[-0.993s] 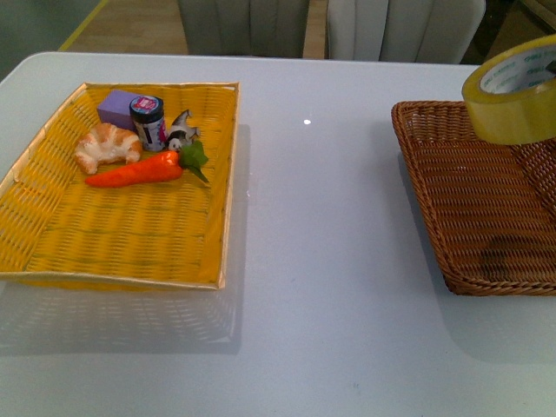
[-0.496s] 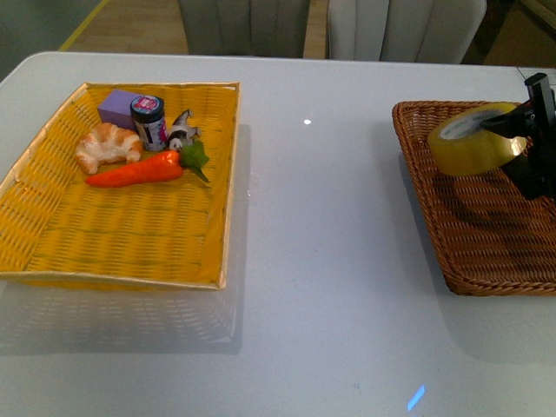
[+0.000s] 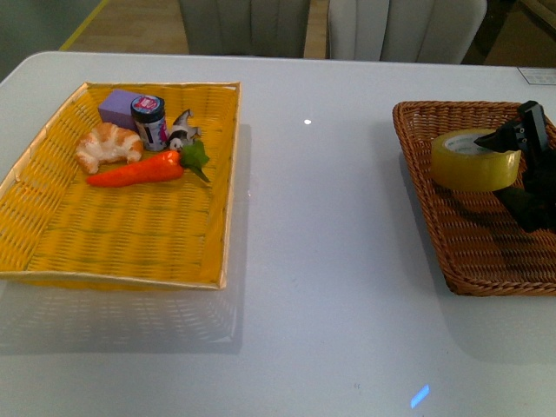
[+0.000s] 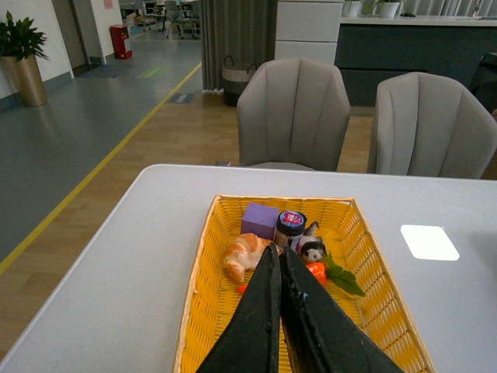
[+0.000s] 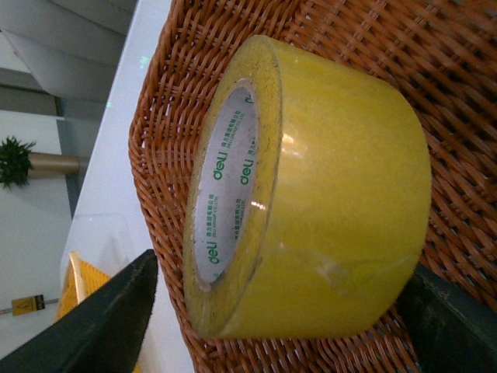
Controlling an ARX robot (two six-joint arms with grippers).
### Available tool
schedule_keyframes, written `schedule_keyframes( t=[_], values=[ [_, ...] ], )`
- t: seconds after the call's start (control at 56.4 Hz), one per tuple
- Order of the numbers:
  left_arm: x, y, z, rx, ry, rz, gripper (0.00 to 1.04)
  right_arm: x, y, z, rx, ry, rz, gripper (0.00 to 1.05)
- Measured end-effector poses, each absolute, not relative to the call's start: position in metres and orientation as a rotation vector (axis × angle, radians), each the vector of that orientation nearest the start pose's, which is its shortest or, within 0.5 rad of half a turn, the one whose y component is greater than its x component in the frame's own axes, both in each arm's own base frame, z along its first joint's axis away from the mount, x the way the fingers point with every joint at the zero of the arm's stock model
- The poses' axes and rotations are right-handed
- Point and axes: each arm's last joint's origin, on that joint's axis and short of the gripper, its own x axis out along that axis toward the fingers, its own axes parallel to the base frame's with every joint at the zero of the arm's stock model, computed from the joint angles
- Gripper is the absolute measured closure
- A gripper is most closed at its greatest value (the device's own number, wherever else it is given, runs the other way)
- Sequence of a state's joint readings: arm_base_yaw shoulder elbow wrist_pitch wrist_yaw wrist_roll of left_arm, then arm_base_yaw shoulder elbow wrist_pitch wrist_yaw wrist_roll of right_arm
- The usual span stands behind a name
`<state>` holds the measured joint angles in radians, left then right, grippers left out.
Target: Move tape to another basket
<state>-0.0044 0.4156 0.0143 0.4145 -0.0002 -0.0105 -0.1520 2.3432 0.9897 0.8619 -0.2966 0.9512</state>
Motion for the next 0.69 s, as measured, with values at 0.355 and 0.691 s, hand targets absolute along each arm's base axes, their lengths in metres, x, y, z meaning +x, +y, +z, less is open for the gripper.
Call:
schedule_keyframes(
  t=[0.355, 0.691],
  values=[
    [0.113, -0.001, 0.171, -0.011, -0.015, -0.005, 1.03, 0.317, -0.069, 0.113, 0.998, 0.321, -0.029, 0.09],
    [0.104, 0.000, 0.168, -0.010, 0.010, -0.005, 1.03, 0.205, -0.051, 0.189, 0.458, 0.004, -0.014, 0.30]
  ],
)
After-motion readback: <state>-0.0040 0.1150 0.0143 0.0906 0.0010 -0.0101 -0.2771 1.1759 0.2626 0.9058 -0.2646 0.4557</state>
